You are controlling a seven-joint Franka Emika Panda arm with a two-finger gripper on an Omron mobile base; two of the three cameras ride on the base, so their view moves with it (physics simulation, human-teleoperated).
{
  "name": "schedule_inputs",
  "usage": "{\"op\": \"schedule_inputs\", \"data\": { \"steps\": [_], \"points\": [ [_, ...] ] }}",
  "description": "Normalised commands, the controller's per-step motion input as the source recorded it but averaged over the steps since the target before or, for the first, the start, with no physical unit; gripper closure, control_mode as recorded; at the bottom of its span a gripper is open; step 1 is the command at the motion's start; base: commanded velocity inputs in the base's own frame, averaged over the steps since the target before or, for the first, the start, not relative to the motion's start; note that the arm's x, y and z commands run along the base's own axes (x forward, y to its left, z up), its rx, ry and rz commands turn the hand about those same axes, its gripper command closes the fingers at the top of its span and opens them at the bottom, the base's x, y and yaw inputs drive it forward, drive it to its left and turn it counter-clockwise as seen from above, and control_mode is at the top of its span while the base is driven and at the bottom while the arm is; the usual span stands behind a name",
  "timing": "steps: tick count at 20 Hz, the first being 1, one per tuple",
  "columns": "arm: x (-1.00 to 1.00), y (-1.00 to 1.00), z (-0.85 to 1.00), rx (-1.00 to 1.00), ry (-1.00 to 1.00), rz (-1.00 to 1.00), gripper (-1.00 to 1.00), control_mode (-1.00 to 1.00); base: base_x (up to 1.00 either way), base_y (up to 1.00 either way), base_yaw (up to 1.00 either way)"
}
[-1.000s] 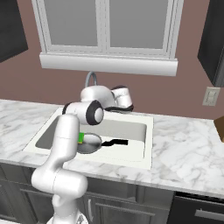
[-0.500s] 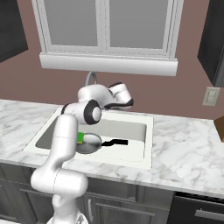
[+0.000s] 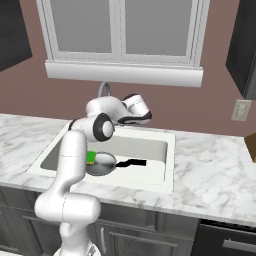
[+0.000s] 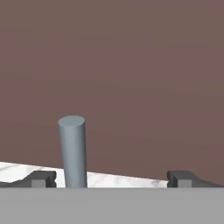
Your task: Pick the pan and sponge and place them into the sink. Then turn on the water.
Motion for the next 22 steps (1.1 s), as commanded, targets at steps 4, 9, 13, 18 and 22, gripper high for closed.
{"op": "schedule_inputs", "data": {
  "steps": [4, 9, 13, 18, 22],
  "points": [
    [0.24, -0.06, -0.17, 0.00, 0.10, 0.04, -1.00, -1.00, 0.00, 0.00, 0.00],
    [0.34, -0.03, -0.05, 0.01, 0.03, 0.04, -1.00, -1.00, 0.00, 0.00, 0.00],
    [0.29, -0.02, -0.13, 0.01, 0.02, 0.05, 1.00, -1.00, 0.00, 0.00, 0.00],
    [0.15, -0.17, -0.08, 0.04, 0.01, 0.05, 1.00, -1.00, 0.00, 0.00, 0.00],
    [0.11, -0.17, -0.06, 0.06, 0.04, 0.05, 1.00, -1.00, 0.00, 0.00, 0.00]
  ]
}}
